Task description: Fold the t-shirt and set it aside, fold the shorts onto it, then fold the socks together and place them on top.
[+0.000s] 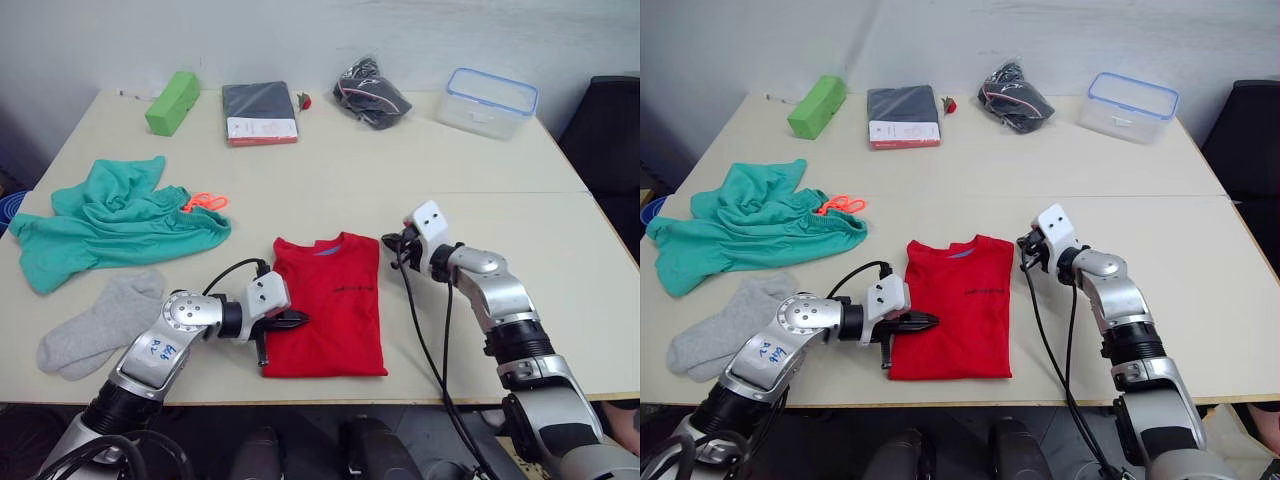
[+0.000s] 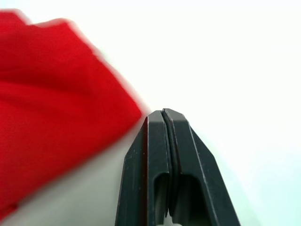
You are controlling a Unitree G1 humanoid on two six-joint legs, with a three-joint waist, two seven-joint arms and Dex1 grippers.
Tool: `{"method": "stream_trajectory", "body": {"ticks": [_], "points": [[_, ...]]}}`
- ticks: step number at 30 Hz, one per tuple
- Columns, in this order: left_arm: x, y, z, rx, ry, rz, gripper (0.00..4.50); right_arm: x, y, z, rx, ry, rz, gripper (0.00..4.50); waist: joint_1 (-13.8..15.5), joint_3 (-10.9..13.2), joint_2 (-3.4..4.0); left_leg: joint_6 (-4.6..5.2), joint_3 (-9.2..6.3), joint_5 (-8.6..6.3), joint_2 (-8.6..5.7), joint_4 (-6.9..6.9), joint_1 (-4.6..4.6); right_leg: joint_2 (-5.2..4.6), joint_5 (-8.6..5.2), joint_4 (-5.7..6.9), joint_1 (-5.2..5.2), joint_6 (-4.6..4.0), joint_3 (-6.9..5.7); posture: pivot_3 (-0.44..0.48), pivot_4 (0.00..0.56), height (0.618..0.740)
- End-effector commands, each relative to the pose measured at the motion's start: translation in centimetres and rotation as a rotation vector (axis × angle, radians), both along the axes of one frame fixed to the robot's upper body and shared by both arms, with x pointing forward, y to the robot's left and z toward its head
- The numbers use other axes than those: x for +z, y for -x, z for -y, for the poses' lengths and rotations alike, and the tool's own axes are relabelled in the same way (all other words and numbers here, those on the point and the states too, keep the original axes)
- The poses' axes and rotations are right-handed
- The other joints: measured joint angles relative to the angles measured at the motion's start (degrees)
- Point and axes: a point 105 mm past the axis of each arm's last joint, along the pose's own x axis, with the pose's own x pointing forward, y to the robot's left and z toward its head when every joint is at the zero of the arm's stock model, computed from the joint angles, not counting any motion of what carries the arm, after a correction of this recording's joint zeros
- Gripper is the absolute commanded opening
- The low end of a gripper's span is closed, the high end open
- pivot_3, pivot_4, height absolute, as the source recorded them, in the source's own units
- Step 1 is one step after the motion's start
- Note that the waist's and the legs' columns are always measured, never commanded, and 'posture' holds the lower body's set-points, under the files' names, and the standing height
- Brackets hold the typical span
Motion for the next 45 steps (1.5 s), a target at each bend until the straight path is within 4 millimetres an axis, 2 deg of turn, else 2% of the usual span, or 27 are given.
{"method": "stream_trajectory", "body": {"ticks": [1, 4, 8, 11, 13, 17, 21, 23, 25, 28, 30, 33, 35, 37, 39, 42, 45], "points": [[-0.8, -0.4, -0.9, 0.059, -0.03, -0.03, 0.01, 4.7, 3.8, -3.8, 0.285, -0.127, 0.112, 0.0, -0.1, 0.0, 0.05, -0.01, 0.01, 0.01, 0.01, -0.03, 0.0, 0.01, 0.0, -0.01, -0.01, 0.0, 0.01, 0.0, 0.15, 0.74], [-0.6, -0.5, -0.9, 0.066, -0.019, -0.029, 0.01, 3.3, 7.5, -5.6, 0.471, -0.034, 0.094, 0.0, 0.1, 0.0, 0.03, -0.02, -0.04, 0.01, 0.02, -0.1, 0.0, 0.03, 0.0, -0.04, -0.01, 0.0, -0.03, 0.0, 0.15, 0.74], [0.1, -0.8, -0.7, 0.071, 0.018, -0.022, 0.01, -1.6, 10.8, -5.8, 0.596, 0.224, 0.084, 0.0, 0.3, 0.0, 0.01, 0.02, -0.06, -0.02, 0.0, -0.13, -0.03, -0.01, 0.0, -0.22, 0.04, 0.0, -0.05, 0.0, 0.15, 0.74], [1.2, -1.6, -0.6, 0.097, 0.07, -0.031, 0.01, -3.9, 11.5, -5.2, 0.61, 0.342, 0.079, 0.0, 0.1, 0.0, 0.02, 0.05, -0.05, -0.02, -0.03, -0.12, -0.1, -0.04, 0.0, -0.3, 0.02, 0.0, -0.04, 0.0, 0.15, 0.74], [2.1, -2.6, -0.8, 0.134, 0.11, -0.039, 0.01, -4.7, 11.7, -4.7, 0.615, 0.385, 0.073, 0.0, 0.0, 0.0, -0.01, 0.03, -0.04, 0.01, -0.02, -0.11, -0.07, -0.03, 0.0, -0.24, 0.01, 0.0, -0.03, 0.0, 0.15, 0.74], [3.2, -6.3, -1.7, 0.241, 0.164, -0.055, 0.01, -5.2, 11.7, -4.1, 0.596, 0.394, 0.063, 0.0, 0.4, 0.0, -0.03, -0.06, -0.09, 0.06, 0.01, -0.11, -0.04, 0.06, 0.01, -0.21, 0.01, -0.01, -0.07, 0.0, 0.15, 0.74], [2.8, -11.9, -4.1, 0.427, 0.076, 0.038, 0.01, -5.3, 11.8, -3.7, 0.6, 0.4, 0.073, 0.0, 0.9, 0.0, -0.05, -0.11, -0.06, 0.09, -0.02, -0.08, -0.04, 0.05, 0.01, -0.24, 0.01, 0.0, -0.08, 0.0, 0.15, 0.74], [3.1, -13.4, -4.8, 0.481, 0.082, 0.053, 0.01, -5.3, 11.9, -3.7, 0.605, 0.402, 0.08, 0.0, 1.1, 0.0, -0.1, -0.15, -0.05, 0.11, -0.01, -0.04, -0.06, 0.07, 0.01, -0.29, 0.0, 0.0, -0.11, 0.0, 0.15, 0.74], [3.9, -13.9, -5.1, 0.47, 0.093, 0.079, 0.01, -5.1, 11.9, -3.5, 0.589, 0.387, 0.088, 0.0, 1.2, 0.0, -0.1, -0.18, -0.02, 0.13, 0.0, -0.05, -0.07, 0.04, 0.02, -0.32, 0.0, 0.01, -0.09, 0.0, 0.15, 0.74], [5.9, -13.4, -4.9, 0.404, 0.158, 0.114, 0.01, -3.9, 11.6, -2.9, 0.528, 0.299, 0.086, 0.0, 1.4, 0.0, -0.1, -0.29, 0.0, 0.17, 0.01, -0.08, -0.13, 0.03, 0.02, -0.31, -0.07, 0.01, -0.09, 0.0, 0.15, 0.74], [8.4, -11.9, -4.1, 0.32, 0.258, 0.111, 0.01, -2.2, 11.3, -2.1, 0.453, 0.196, 0.058, 0.0, 1.6, 0.0, -0.11, -0.35, -0.02, 0.2, 0.0, 0.0, -0.53, -0.03, 0.02, -0.13, -0.47, 0.01, -0.1, 0.0, 0.15, 0.74], [11.1, -7.1, -1.9, 0.08, 0.311, 0.111, 0.01, -0.4, 11.5, -0.6, 0.369, 0.083, -0.04, 0.0, 1.6, 0.0, -0.11, -0.39, -0.01, 0.22, 0.01, 0.1, -1.0, -0.08, 0.02, 0.32, -1.0, 0.01, -0.07, 0.0, 0.15, 0.74], [11.5, -4.1, -0.6, -0.046, 0.301, 0.084, 0.01, 0.1, 11.8, 0.6, 0.313, 0.018, -0.146, 0.0, 1.5, 0.0, -0.08, -0.4, -0.04, 0.23, 0.02, 0.07, -1.0, -0.08, 0.02, 0.23, -1.0, 0.01, -0.09, 0.0, 0.15, 0.74], [10.7, -2.0, 0.6, -0.128, 0.251, 0.061, 0.0, 0.2, 12.3, 1.5, 0.272, -0.029, -0.248, 0.35, 1.6, 0.0, -0.08, -0.39, -0.05, 0.23, 0.01, 0.06, -0.93, -0.09, 0.02, 0.17, -0.89, 0.01, -0.08, 0.0, 0.15, 0.74], [9.3, -0.9, 1.2, -0.181, 0.172, 0.065, 0.0, 0.1, 12.9, 2.0, 0.254, -0.059, -0.342, 0.85, 1.5, 0.0, -0.08, -0.37, -0.04, 0.24, -0.02, 0.0, -0.76, -0.07, 0.02, -0.01, -0.69, 0.01, -0.06, 0.0, 0.15, 0.74], [7.1, -0.8, 1.3, -0.201, 0.086, 0.083, 0.0, -0.4, 13.3, 2.4, 0.217, -0.084, -0.458, 1.91, 1.4, 0.0, -0.08, -0.12, -0.03, 0.18, -0.02, -0.1, -0.51, -0.01, 0.02, -0.13, -0.45, 0.01, -0.01, 0.0, 0.15, 0.74], [6.8, -0.9, 1.7, -0.196, 0.106, 0.078, 0.0, -1.1, 12.8, 2.4, 0.167, -0.096, -0.527, 2.96, 1.3, 0.0, -0.08, -0.09, 0.0, 0.17, 0.01, -0.12, -0.48, 0.05, 0.03, -0.11, -0.47, -0.01, 0.05, 0.0, 0.15, 0.74]]}}
